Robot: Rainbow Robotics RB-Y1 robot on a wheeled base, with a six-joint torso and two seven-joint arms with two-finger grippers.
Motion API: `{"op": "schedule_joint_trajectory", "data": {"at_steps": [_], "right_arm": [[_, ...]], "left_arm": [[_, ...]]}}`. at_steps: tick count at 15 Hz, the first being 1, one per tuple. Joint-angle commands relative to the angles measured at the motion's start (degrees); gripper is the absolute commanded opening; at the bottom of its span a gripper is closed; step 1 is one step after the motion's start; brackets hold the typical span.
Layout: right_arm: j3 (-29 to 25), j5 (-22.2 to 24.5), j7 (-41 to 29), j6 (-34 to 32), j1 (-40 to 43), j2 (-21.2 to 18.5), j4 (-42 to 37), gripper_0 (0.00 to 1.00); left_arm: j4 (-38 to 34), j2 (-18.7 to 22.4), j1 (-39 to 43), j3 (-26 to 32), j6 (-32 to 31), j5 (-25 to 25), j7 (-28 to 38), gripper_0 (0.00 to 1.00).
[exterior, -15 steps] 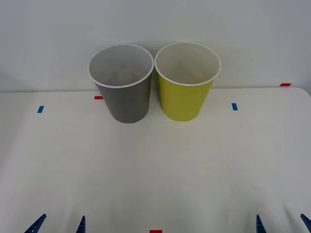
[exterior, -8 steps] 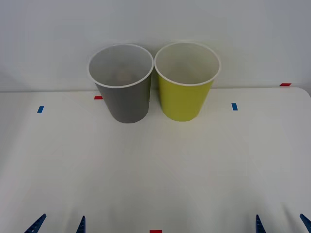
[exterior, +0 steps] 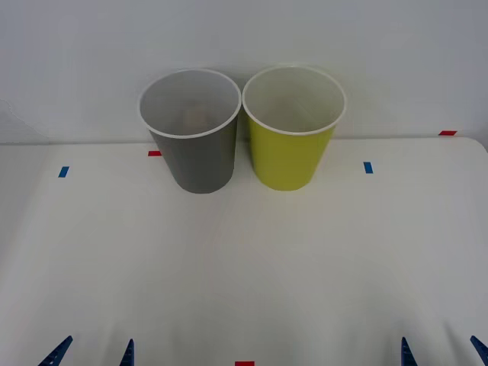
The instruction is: Put cans in the gray bin and PET bottles in the light green bin.
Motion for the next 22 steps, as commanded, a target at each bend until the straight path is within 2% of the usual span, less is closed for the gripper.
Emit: {"op": "schedule_joint_trajectory", "data": {"at_steps": [1, 22], "right_arm": [[0.0, 0.0, 0.0, 0.0, 0.0, 0.0, 0.0, 1.00], [0.0, 0.0, 0.0, 0.0, 0.0, 0.0, 0.0, 1.00]], "left_arm": [[0.0, 0.0, 0.0, 0.0, 0.0, 0.0, 0.0, 1.00], [0.0, 0.0, 0.0, 0.0, 0.0, 0.0, 0.0, 1.00]]}}
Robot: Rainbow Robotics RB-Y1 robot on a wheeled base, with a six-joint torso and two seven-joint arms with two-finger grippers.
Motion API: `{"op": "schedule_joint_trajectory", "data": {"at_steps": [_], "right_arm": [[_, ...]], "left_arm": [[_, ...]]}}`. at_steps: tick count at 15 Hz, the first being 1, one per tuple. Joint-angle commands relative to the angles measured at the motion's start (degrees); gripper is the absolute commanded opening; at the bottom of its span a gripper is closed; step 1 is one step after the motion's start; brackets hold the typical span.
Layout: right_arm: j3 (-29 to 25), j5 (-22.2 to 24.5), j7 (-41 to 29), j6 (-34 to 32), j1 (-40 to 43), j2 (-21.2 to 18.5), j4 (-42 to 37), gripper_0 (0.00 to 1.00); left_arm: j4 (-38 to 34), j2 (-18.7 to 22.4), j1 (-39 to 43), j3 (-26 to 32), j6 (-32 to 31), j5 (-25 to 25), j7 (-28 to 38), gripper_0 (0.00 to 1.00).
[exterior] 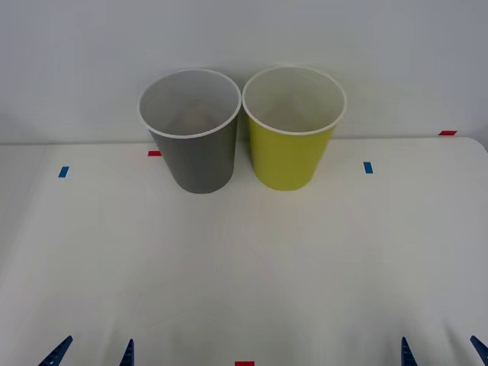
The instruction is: Put cans in the gray bin and PET bottles in the light green bin.
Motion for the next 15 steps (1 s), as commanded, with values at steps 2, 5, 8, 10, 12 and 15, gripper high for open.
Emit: {"op": "schedule_joint_trajectory", "data": {"at_steps": [2, 5, 8, 10, 12, 15], "right_arm": [[0.0, 0.0, 0.0, 0.0, 0.0, 0.0, 0.0, 1.00], [0.0, 0.0, 0.0, 0.0, 0.0, 0.0, 0.0, 1.00], [0.0, 0.0, 0.0, 0.0, 0.0, 0.0, 0.0, 1.00], [0.0, 0.0, 0.0, 0.0, 0.0, 0.0, 0.0, 1.00], [0.0, 0.0, 0.0, 0.0, 0.0, 0.0, 0.0, 1.00], [0.0, 0.0, 0.0, 0.0, 0.0, 0.0, 0.0, 1.00]], "left_arm": [[0.0, 0.0, 0.0, 0.0, 0.0, 0.0, 0.0, 1.00], [0.0, 0.0, 0.0, 0.0, 0.0, 0.0, 0.0, 1.00], [0.0, 0.0, 0.0, 0.0, 0.0, 0.0, 0.0, 1.00], [0.0, 0.0, 0.0, 0.0, 0.0, 0.0, 0.0, 1.00], [0.0, 0.0, 0.0, 0.0, 0.0, 0.0, 0.0, 1.00], [0.0, 0.0, 0.0, 0.0, 0.0, 0.0, 0.0, 1.00]]}}
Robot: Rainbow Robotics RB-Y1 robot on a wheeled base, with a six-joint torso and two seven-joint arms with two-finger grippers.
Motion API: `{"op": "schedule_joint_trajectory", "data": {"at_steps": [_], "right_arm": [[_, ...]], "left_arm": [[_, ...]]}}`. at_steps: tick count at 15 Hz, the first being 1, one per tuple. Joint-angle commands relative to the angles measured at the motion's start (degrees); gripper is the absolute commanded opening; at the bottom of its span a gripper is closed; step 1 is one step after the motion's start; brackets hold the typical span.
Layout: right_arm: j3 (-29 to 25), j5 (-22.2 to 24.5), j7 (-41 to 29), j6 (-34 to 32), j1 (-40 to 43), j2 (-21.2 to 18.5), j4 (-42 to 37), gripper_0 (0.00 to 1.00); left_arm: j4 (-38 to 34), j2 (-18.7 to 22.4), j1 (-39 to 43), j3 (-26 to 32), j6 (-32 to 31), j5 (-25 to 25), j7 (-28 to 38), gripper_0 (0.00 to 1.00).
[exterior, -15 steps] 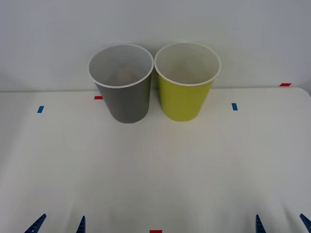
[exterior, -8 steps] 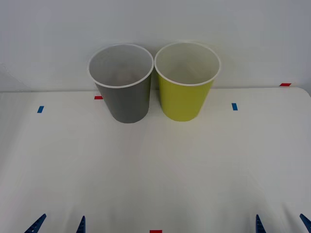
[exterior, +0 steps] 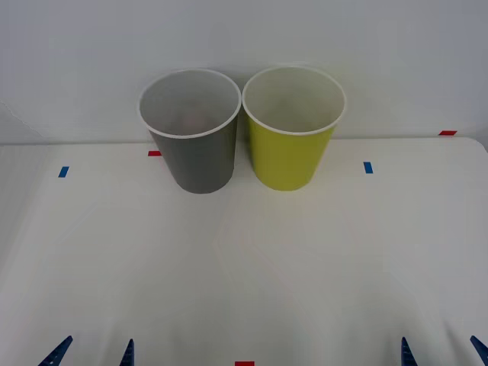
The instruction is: Put cans in the gray bin and PET bottles in the light green bin.
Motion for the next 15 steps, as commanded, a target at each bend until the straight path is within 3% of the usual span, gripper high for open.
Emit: {"op": "schedule_joint_trajectory", "data": {"at_steps": [1, 15], "right_arm": [[0.0, 0.0, 0.0, 0.0, 0.0, 0.0, 0.0, 1.00], [0.0, 0.0, 0.0, 0.0, 0.0, 0.0, 0.0, 1.00]], "left_arm": [[0.0, 0.0, 0.0, 0.0, 0.0, 0.0, 0.0, 1.00], [0.0, 0.0, 0.0, 0.0, 0.0, 0.0, 0.0, 1.00]]}}
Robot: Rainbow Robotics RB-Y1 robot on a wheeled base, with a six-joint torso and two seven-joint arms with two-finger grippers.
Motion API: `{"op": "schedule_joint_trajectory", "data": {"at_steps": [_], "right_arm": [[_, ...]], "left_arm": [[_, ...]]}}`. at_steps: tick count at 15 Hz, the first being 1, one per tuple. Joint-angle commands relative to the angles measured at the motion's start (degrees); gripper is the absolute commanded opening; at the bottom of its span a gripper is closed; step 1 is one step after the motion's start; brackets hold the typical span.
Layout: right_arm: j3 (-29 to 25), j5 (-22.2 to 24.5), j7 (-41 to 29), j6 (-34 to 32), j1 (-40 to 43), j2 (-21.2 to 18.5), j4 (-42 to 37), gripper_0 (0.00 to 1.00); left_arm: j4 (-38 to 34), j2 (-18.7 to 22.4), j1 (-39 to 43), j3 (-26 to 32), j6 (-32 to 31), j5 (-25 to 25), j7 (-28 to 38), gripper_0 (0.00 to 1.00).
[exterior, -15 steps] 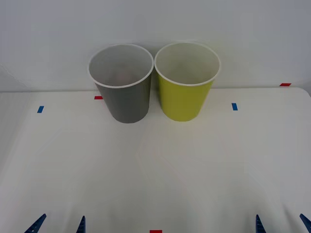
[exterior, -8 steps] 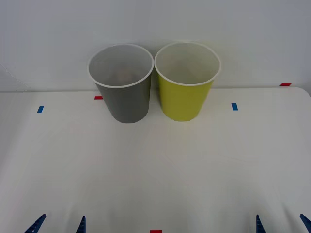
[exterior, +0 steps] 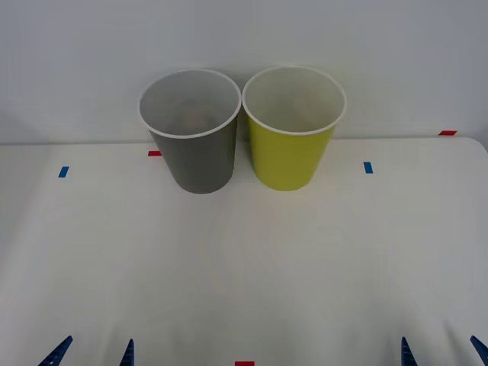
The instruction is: Put cans in the gray bin and PET bottles in the light green bin.
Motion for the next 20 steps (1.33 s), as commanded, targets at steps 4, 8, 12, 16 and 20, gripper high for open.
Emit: {"op": "schedule_joint_trajectory", "data": {"at_steps": [4, 8, 12, 16, 20], "right_arm": [[0.0, 0.0, 0.0, 0.0, 0.0, 0.0, 0.0, 1.00], [0.0, 0.0, 0.0, 0.0, 0.0, 0.0, 0.0, 1.00], [0.0, 0.0, 0.0, 0.0, 0.0, 0.0, 0.0, 1.00], [0.0, 0.0, 0.0, 0.0, 0.0, 0.0, 0.0, 1.00], [0.0, 0.0, 0.0, 0.0, 0.0, 0.0, 0.0, 1.00]], "left_arm": [[0.0, 0.0, 0.0, 0.0, 0.0, 0.0, 0.0, 1.00], [0.0, 0.0, 0.0, 0.0, 0.0, 0.0, 0.0, 1.00], [0.0, 0.0, 0.0, 0.0, 0.0, 0.0, 0.0, 1.00], [0.0, 0.0, 0.0, 0.0, 0.0, 0.0, 0.0, 1.00], [0.0, 0.0, 0.0, 0.0, 0.0, 0.0, 0.0, 1.00]]}}
